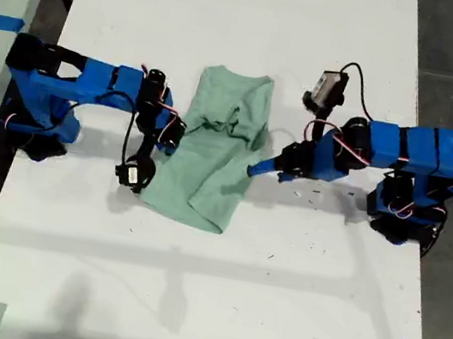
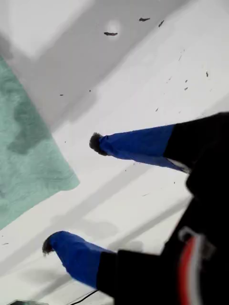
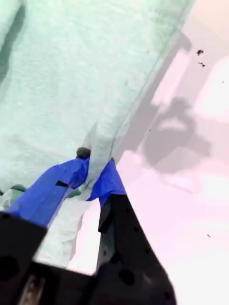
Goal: Fold tshirt
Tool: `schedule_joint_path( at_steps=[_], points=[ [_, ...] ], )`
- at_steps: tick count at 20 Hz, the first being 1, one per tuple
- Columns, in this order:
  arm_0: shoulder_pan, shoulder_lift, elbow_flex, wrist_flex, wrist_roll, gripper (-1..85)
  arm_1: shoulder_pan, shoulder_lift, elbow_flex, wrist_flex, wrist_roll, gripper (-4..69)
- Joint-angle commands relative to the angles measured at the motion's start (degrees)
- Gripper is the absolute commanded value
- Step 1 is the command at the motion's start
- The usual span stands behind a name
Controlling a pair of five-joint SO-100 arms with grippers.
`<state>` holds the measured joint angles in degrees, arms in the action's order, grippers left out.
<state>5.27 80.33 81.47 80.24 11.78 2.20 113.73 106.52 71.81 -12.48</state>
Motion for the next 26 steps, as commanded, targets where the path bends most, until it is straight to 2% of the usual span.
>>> schedule_joint_path(
  at_steps=[1, 3, 6, 13, 16, 18, 21, 26],
  points=[
    [-1.1, -6.0, -15.8, 5.0, 0.6, 0.0, 0.4, 4.2, -0.2, -1.8, 0.4, 30.1],
    [-0.8, -12.1, -24.1, 6.2, 1.3, 0.0, 0.4, 4.7, 0.3, -1.8, 0.5, 30.0],
    [-0.3, -19.1, -32.1, 4.3, 3.5, 0.0, 0.5, 7.0, 1.7, -1.6, 0.8, 30.0],
    [-0.9, -30.7, -33.8, -9.1, 6.7, 0.3, 1.1, 12.0, 6.5, -1.5, 1.7, 29.6],
    [-2.0, -37.7, -35.2, -10.7, 7.1, 5.5, 0.9, 12.0, 6.9, -1.8, 1.8, 29.6],
    [-2.0, -37.0, -35.2, -7.4, 5.7, 12.4, 0.9, 12.0, 7.3, -2.0, 1.8, 29.6],
    [-2.0, -30.6, -34.6, 2.6, 3.5, 14.5, 1.1, 12.3, 7.7, -2.1, 1.3, 29.6],
    [-3.3, -12.9, -33.5, 21.3, 3.6, 18.0, 1.3, 13.7, 9.2, -2.0, 1.2, 29.6]
  ],
)
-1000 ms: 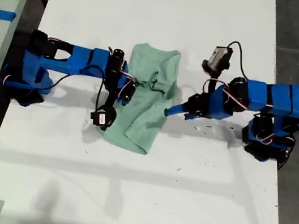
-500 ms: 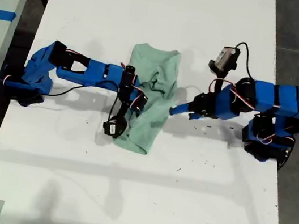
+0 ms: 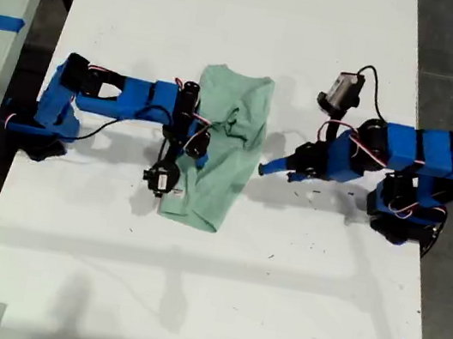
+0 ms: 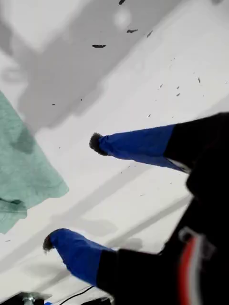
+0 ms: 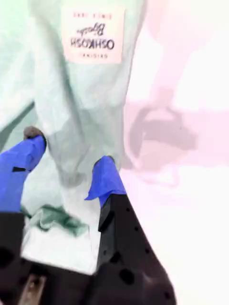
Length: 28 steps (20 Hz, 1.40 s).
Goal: Fold tshirt
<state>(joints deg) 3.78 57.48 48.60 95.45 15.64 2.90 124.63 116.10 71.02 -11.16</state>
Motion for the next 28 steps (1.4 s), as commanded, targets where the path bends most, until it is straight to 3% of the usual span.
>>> schedule_joint_path(
  at_steps=[1, 6, 8, 10, 11, 17, 28],
  points=[
    [-2.1, 13.2, 0.2, 8.4, -0.3, 18.0, 0.7, 3.1, -0.2, -1.1, -0.1, 29.7],
    [-0.4, 25.6, 12.7, 10.5, -1.8, 18.2, -1.4, 6.1, 1.3, 1.8, 2.1, 30.0],
    [2.4, 32.4, 25.2, 3.7, -5.3, 20.1, -3.5, 8.1, 2.9, 3.2, 4.0, 29.8],
    [5.8, 41.9, 41.8, -9.6, -9.8, 19.4, -6.0, 9.7, 5.2, 3.3, 5.8, 29.8],
    [7.2, 43.9, 46.2, -11.8, -12.3, 19.6, -7.2, 9.8, 5.7, 3.3, 6.7, 30.0],
    [12.0, 52.3, 59.2, -17.1, -20.2, 19.9, -11.8, 9.3, 7.0, 3.3, 10.7, 30.9],
    [13.2, 55.1, 62.7, -20.0, -20.6, 19.4, -12.9, -0.4, 1.2, 2.2, 10.9, 31.8]
  ],
)
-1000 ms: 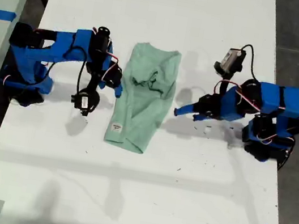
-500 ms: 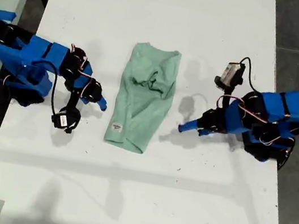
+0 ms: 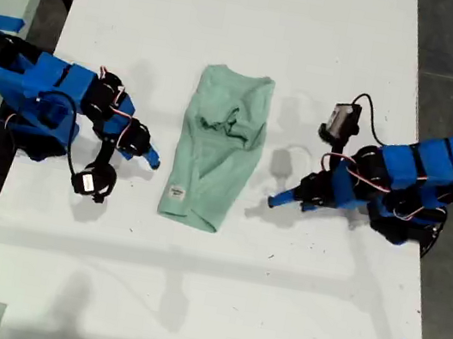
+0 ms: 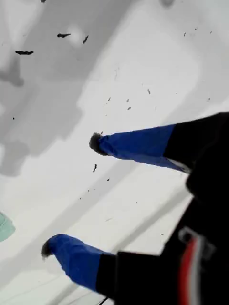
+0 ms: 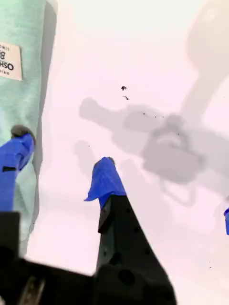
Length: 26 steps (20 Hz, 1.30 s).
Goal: Fold tshirt
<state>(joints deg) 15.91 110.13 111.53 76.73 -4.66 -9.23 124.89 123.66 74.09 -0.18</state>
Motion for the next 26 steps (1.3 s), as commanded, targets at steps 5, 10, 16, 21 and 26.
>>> schedule_joint_path(
  at_steps=[5, 10, 16, 21, 26],
  points=[
    [0.5, -7.4, -10.5, -3.7, 6.0, 19.4, 0.9, -16.6, -19.4, -5.9, -5.8, 31.6],
    [1.4, -20.7, -22.2, -7.3, 9.5, 19.5, 1.3, -39.9, -42.4, -5.2, -9.9, 31.8],
    [2.3, -31.6, -26.5, -11.9, 9.6, 19.1, 1.8, -59.9, -63.8, -1.1, -12.0, 31.1],
    [1.8, -40.4, -27.7, -15.4, 9.3, 17.2, 3.3, -71.0, -67.1, -4.9, -12.5, 30.4],
    [1.6, -44.8, -28.5, -17.9, 9.1, 11.5, 5.3, -78.4, -68.6, -6.2, -10.8, 17.1]
  ],
)
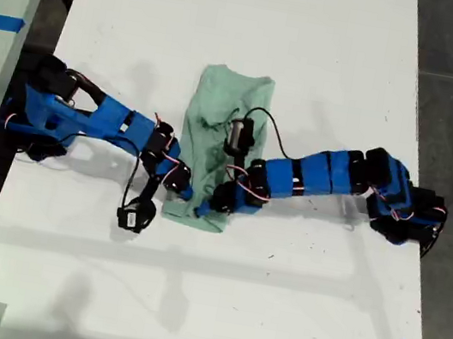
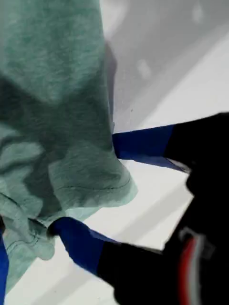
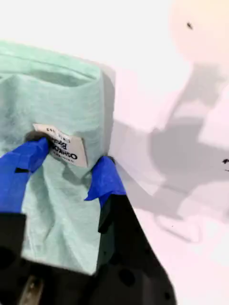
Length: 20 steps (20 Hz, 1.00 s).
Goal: Fold tshirt
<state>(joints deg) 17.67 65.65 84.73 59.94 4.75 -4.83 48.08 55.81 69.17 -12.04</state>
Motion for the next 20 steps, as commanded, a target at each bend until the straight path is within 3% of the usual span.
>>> schedule_joint_path(
  at_steps=[1, 3, 9, 13, 17, 20],
  points=[
    [-0.2, -0.4, -1.7, -1.5, -0.4, 6.9, 0.9, -1.6, -0.8, -1.3, 1.1, 9.7],
    [-0.4, -0.4, -1.7, -2.5, -0.2, 0.1, 0.5, -1.7, -0.8, -1.5, 1.3, -1.9],
    [0.1, 0.0, -6.3, -0.4, 2.1, 0.0, -2.0, 1.3, -0.8, -0.7, -0.9, -1.9],
    [3.0, 0.0, -21.6, 8.6, 9.2, 0.0, -5.4, 10.6, 0.3, 2.6, -3.7, -1.9],
    [6.7, 0.4, -35.3, 20.0, 10.3, 0.0, -9.3, 22.8, -1.2, 9.1, -5.2, -1.9],
    [9.2, 3.0, -38.2, 21.5, 10.4, 0.0, -12.7, 25.8, -5.1, 13.3, -5.3, -1.9]
  ],
)
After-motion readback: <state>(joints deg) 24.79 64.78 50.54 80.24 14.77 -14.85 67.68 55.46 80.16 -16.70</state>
